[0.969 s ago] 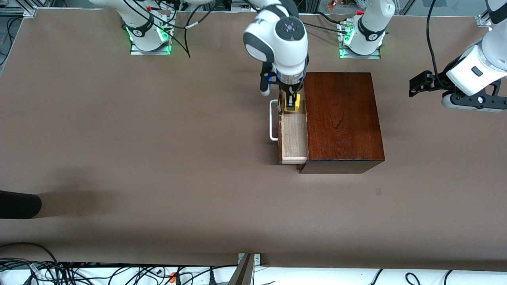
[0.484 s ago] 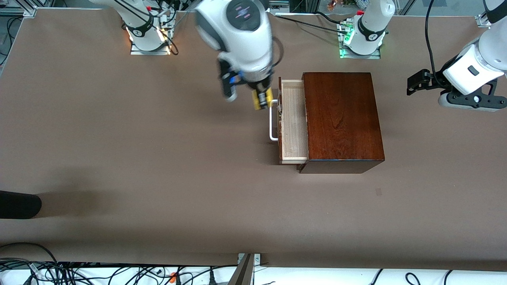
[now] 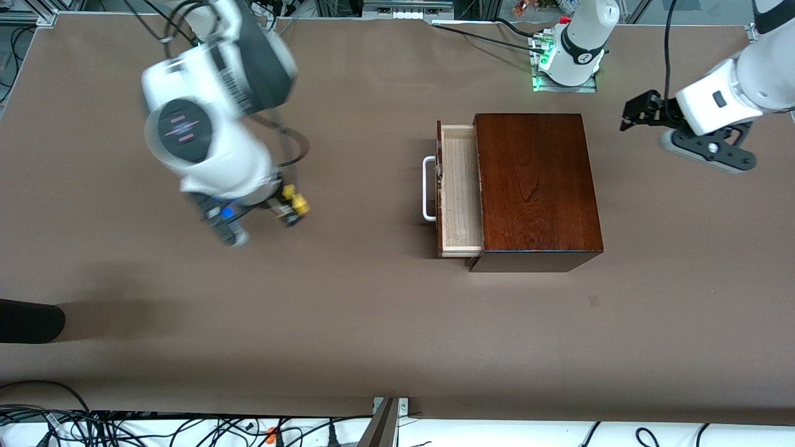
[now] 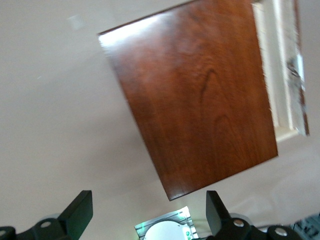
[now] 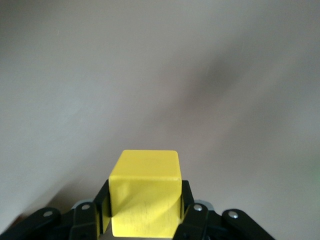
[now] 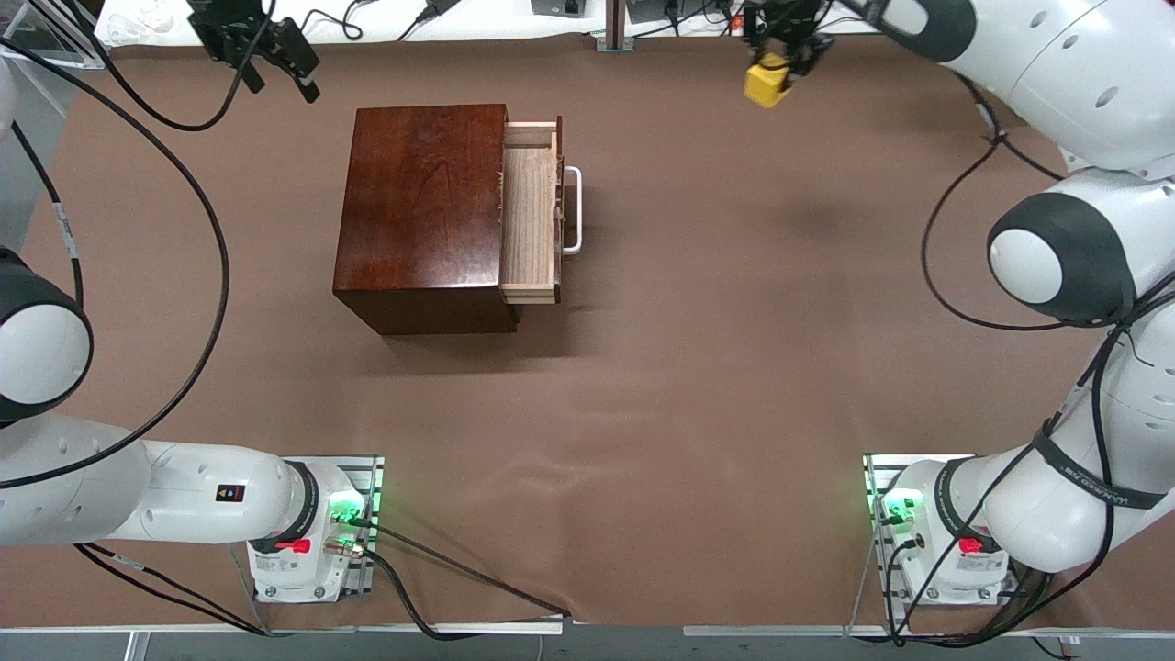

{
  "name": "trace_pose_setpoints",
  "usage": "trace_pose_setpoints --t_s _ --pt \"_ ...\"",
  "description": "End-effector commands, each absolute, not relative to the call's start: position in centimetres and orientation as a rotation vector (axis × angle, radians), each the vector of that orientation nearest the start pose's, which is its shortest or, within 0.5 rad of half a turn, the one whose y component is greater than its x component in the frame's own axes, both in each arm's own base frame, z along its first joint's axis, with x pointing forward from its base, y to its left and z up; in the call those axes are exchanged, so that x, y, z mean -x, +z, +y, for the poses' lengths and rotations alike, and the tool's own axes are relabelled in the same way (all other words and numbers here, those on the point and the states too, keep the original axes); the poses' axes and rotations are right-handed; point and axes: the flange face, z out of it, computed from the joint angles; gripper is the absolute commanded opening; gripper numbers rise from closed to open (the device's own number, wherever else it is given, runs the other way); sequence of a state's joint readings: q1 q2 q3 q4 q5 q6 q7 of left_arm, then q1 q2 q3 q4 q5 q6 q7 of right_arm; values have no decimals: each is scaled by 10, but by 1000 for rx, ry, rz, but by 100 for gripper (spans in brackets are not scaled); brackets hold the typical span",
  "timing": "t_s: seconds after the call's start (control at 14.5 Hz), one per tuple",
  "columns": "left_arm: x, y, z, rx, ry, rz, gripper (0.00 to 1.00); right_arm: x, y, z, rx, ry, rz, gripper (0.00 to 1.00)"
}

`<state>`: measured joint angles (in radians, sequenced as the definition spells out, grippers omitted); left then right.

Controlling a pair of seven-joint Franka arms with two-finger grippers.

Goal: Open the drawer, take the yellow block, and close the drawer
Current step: 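Lift the yellow cube out and carry it away with the right gripper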

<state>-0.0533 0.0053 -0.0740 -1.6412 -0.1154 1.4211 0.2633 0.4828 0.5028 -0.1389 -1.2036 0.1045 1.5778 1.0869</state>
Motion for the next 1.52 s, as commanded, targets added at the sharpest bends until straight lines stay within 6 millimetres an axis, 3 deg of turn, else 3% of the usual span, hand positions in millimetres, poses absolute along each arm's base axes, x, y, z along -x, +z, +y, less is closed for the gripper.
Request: trace_pose_setpoints --t_s 0.0,0.28,0.48,0.62,0.83,0.97,1.18,1.45 --pt "-530 565 -145 3138 411 903 100 -646 474 192 3107 220 776 0" --pt "-539 539 -230 3059 466 1142 100 -672 435 76 3104 210 516 0" --pt "-548 513 -298 3044 506 1342 100 -683 381 0 3121 175 355 0" --pt "-545 501 -343 2988 416 1528 100 -691 341 -47 3098 170 273 0" --pt "-520 481 -418 2867 247 1757 100 -703 269 -77 3095 102 160 0" --pt "-512 457 -449 2768 191 1871 100 -704 240 -90 3077 93 159 0" --pt "-513 417 -474 2649 132 2066 100 -705 222 -93 3095 83 127 0" --pt "-518 378 -492 2314 34 2338 100 -713 209 -97 3120 29 55 0"
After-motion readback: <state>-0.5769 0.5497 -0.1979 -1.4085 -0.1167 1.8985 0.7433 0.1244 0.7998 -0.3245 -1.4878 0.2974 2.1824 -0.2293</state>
